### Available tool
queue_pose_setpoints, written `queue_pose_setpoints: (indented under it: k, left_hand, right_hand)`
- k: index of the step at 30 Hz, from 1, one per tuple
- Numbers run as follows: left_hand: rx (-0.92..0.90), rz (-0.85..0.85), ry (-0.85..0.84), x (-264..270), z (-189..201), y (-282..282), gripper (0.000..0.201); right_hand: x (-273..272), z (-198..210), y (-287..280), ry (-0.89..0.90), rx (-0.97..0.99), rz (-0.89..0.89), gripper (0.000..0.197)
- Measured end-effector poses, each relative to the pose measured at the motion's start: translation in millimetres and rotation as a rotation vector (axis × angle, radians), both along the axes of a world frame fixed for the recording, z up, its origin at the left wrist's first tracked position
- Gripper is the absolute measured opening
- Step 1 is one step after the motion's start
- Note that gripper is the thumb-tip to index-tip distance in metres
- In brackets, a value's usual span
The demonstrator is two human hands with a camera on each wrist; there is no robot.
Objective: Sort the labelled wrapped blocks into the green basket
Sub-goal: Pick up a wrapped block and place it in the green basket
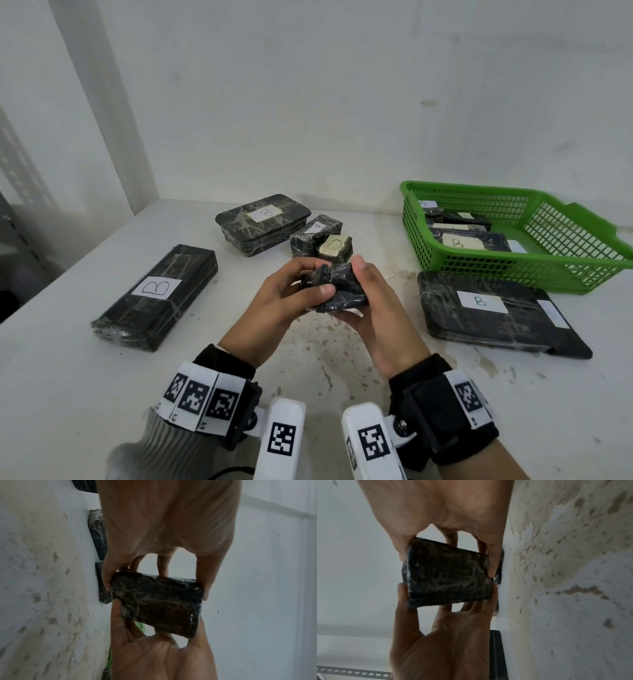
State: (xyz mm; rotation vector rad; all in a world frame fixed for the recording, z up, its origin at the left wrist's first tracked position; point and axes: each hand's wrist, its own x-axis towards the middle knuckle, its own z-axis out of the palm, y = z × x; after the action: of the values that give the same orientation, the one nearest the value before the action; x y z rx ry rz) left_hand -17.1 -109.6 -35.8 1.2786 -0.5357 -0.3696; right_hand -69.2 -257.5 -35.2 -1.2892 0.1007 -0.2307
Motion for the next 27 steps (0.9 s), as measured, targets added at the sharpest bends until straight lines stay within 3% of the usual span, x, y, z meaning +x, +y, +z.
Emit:
queue_pose_setpoints:
  k: [3, 10, 16, 20, 22, 27]
  left_hand:
    - [-0.014, 0.02, 0.012, 0.4, 1.8, 0.6, 0.06]
    - [0.011, -0.008, -0.009, 0.2, 0.1, 2.5, 0.062]
    - [0.012, -0.005, 0.021, 3.4, 3.7, 5.7, 0.049]
    - [0.016, -0.021, 0.015, 3.9, 3.9, 7.1, 0.052]
    - [0.025, -0.009, 0.026, 2.8, 3.0, 5.6, 0.054]
    - [0.032, 0.044, 0.062, 1.5, 2.9, 3.1, 0.03]
  right_hand:
    - [-0.3, -1.5, 1.7, -0.018, -0.015, 0.006, 0.071]
    - [-0.2, -0.3, 1.0, -0.039, -0.011, -0.039, 0.064]
    - [-2.3, -0.6, 3.4, -0.015, -0.026, 0.014, 0.075]
    - [-1.5, -0.7, 5.6, -0.021, -0.071, -0.004, 0.062]
    - [-0.1, -2.6, 6.4, -0.022, -0.089, -0.022, 0.065]
    - [-1.0, -5.8, 7.0, -0.025, -0.102, 0.007, 0.071]
